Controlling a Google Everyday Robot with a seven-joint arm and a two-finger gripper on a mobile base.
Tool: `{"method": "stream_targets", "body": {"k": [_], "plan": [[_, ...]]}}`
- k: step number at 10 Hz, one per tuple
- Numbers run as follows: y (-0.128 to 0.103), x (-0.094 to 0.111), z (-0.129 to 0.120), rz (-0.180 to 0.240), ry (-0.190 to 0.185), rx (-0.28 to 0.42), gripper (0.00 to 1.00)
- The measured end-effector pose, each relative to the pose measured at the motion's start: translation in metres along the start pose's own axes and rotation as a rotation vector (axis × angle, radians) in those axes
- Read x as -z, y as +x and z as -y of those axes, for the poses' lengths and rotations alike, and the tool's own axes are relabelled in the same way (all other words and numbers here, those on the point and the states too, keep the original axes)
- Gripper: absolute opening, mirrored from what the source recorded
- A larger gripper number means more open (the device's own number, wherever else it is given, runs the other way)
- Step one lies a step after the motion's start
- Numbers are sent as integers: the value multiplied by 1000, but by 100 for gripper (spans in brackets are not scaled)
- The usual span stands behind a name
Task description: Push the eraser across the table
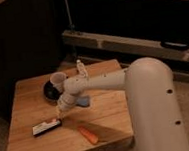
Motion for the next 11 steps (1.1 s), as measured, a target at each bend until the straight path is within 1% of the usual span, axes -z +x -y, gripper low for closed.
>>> {"method": "stream_targets", "body": {"k": [1,2,4,8,11], "plan": [[-1,-8,-7,-23,0,20,0],[-2,-19,-20,-48,-7,51,0],[1,-28,-33,-81,-21,97,0],[8,-35,-53,-114,-68,166,0],[10,-41,-65,-135,-90,204,0]]}}
